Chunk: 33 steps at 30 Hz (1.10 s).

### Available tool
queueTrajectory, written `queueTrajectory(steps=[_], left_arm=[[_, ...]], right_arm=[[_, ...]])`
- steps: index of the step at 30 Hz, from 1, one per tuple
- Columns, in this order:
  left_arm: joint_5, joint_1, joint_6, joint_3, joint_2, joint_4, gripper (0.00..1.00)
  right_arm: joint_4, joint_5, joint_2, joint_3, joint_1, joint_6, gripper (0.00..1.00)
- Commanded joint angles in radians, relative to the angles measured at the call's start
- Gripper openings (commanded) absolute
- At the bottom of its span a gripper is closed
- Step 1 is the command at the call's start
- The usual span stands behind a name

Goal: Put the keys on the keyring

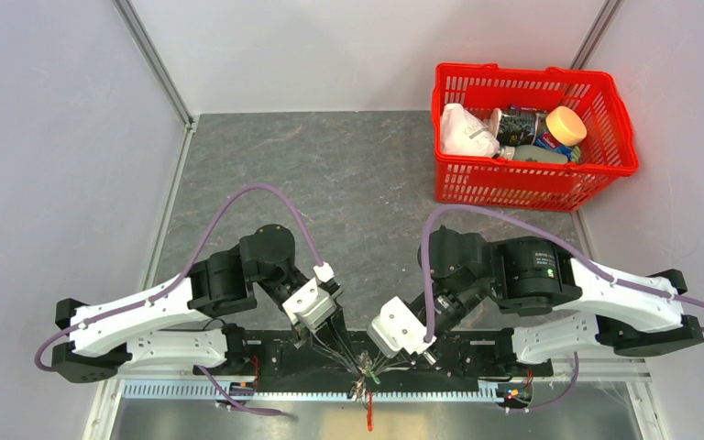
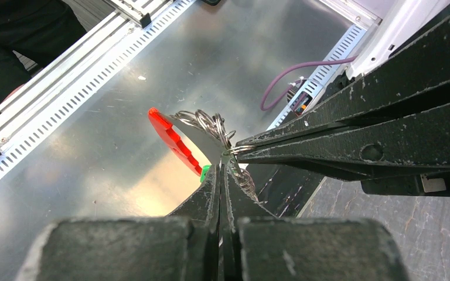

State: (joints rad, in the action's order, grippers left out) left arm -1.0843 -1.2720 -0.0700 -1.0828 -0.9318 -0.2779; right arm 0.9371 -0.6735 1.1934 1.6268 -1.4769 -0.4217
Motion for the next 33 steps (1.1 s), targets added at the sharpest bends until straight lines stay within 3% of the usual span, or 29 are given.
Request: queueTrajectory(steps=[1, 33], left_arm=[[-0.025, -0.006, 0.027, -0.002, 0.015, 0.045, 0.02], [-0.035, -0.006, 0.031, -0.004, 0.015, 0.037, 0.02]], right_arm=[[-0.011, 0.020, 0.002, 0.051, -0.016, -0.019, 0.00], [0.009, 0.047, 0.028, 0.086, -0.024, -0.038, 0.00]])
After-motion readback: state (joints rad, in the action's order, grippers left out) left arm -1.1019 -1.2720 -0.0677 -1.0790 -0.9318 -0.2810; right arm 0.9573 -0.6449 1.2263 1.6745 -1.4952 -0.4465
